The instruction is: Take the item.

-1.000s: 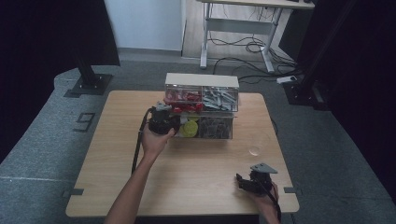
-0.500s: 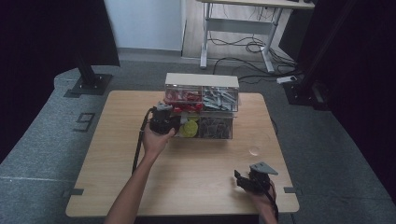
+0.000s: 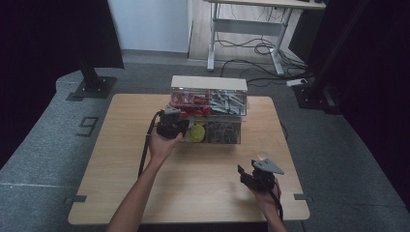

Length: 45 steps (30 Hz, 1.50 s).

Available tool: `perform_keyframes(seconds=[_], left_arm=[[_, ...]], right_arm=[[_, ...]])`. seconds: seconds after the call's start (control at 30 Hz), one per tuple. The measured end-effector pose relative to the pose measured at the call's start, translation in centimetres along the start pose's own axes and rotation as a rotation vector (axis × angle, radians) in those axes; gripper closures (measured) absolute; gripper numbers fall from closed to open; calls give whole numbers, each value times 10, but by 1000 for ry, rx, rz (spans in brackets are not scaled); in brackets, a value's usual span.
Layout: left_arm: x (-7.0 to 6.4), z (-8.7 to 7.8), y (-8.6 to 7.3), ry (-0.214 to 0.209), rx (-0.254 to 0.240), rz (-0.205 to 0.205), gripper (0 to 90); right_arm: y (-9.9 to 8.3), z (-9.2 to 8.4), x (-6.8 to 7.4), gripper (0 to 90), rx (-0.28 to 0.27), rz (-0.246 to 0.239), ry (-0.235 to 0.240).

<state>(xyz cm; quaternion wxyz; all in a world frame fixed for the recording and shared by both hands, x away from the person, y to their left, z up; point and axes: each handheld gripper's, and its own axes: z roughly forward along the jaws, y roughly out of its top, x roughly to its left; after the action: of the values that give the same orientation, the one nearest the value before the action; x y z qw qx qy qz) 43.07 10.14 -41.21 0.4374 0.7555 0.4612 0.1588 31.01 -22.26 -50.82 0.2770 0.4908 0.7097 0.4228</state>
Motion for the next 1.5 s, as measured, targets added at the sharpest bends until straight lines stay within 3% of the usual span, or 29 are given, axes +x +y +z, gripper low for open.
perform_keyframes(seconds=[0.17, 1.17, 1.5], left_arm=[[0, 0, 0, 3, 2, 1, 900], [-2, 3, 3, 6, 8, 0, 900], [0, 3, 3, -11, 9, -16, 900]], right_arm=[[20, 10, 3, 408, -6, -18, 10], [62, 39, 5, 483, -25, -25, 89], [72, 51, 6, 507, -16, -16, 114]])
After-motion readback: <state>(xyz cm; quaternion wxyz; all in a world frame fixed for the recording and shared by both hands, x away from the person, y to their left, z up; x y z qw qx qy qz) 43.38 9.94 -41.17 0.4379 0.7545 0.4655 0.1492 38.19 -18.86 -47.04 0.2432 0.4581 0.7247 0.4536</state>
